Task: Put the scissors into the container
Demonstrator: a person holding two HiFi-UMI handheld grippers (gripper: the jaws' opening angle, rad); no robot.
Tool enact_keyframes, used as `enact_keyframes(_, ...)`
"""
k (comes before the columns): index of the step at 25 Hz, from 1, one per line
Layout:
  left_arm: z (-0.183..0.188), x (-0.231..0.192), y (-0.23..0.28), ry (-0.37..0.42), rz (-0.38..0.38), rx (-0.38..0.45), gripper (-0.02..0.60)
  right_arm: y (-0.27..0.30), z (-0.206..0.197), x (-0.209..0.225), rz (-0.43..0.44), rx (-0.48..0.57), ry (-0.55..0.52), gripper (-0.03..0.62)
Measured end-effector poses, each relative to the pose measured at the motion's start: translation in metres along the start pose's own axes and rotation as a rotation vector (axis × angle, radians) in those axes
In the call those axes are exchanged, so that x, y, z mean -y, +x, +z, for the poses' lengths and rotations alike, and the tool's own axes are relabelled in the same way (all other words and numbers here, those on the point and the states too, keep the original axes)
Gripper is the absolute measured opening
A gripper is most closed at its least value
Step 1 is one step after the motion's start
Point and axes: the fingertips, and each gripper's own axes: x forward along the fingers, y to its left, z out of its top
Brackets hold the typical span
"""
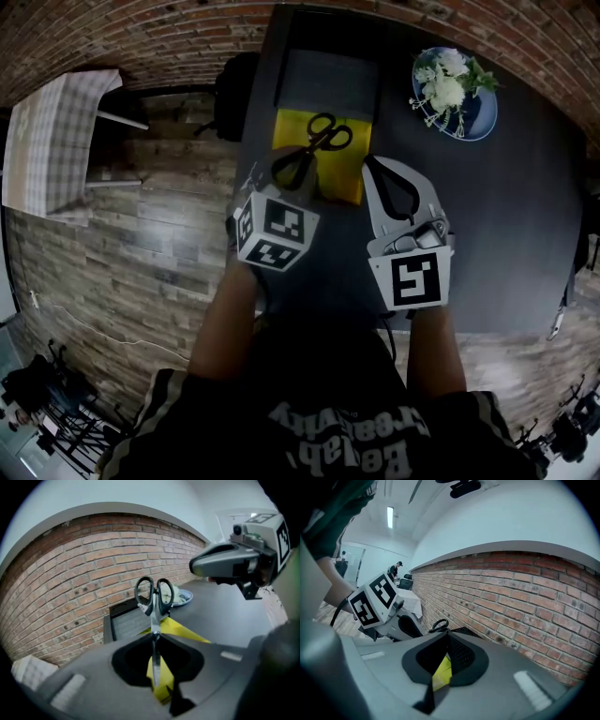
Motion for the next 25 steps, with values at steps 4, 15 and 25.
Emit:
enact_keyframes(4, -0.007, 0.000, 0.009, -0.015, -0.012, -0.019, 0.051, 0.003, -0.006, -0.002, 0.004, -0.011, 0.009, 0.006)
enact_keyframes(15, -0.037, 0.003, 0.028, -0.041, -0.034, -0.067, 0.051, 0.013, -0.022, -0.013, 0.019, -0.037, 0.021, 0.006)
enact_keyframes(25, -0.051, 0.002, 0.037, -0.061, -0.038, -0.093, 0.051, 0.024, -0.030, -0.024, 0.049, -0.051, 0.022, 0.006)
